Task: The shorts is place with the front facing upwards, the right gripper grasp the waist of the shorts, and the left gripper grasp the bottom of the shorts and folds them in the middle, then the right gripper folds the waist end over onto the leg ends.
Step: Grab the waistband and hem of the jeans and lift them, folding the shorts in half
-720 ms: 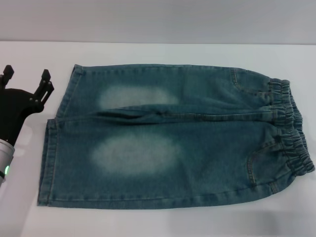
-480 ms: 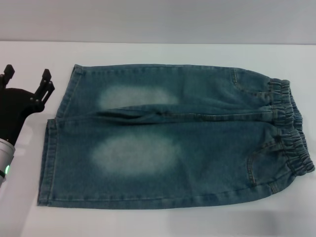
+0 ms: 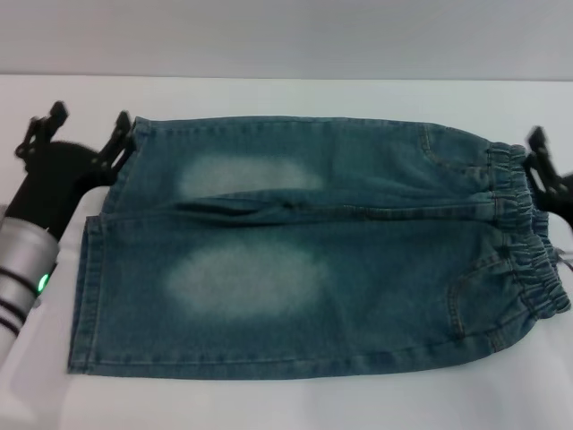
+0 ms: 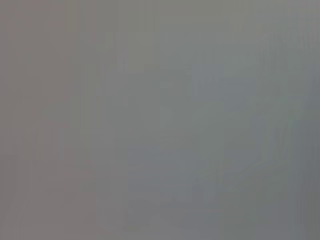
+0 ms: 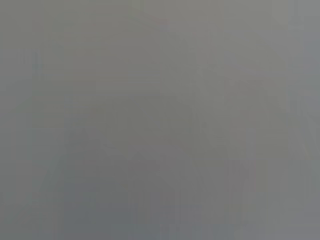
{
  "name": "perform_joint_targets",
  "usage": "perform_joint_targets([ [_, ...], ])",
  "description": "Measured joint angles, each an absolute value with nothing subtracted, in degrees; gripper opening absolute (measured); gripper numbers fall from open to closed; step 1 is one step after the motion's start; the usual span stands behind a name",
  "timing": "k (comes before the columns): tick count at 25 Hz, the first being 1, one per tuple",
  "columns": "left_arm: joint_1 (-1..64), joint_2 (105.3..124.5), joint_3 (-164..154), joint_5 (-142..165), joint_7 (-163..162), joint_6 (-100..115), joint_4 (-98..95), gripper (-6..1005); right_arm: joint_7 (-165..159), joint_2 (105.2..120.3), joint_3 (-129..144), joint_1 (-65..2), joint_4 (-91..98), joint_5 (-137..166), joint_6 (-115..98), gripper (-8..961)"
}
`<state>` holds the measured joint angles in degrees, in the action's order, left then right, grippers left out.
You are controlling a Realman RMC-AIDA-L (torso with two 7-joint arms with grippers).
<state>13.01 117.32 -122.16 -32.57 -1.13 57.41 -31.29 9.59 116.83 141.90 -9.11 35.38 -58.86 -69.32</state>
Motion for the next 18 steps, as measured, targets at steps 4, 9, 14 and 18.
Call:
perform_joint_targets([
  [4,12.4,114.86,-120.9,-32.5,-1.1,41.4,-42.8,843,10.6,114.75,135.1,-9.0,46.4,-54.7,-54.1,694],
  [9,11.4,113.82,-118.4,-32.0,-1.1,31.0,-50.5,844,10.6,116.18,117.6,-3.6,65.9,-42.1,-23.0,694],
  [14,8.6,113.7,-106.2,-30.8,-0.9,-7.9,-72.4,844,9.4,118.77,103.4,-0.7,85.3,-39.3,11.5,695],
  [18,8.6,115.78,-98.8,-30.6,2.7,-26.8,-80.7,844,4.0,118.77,96.5,-1.0,95.4,-39.9,31.3,695],
])
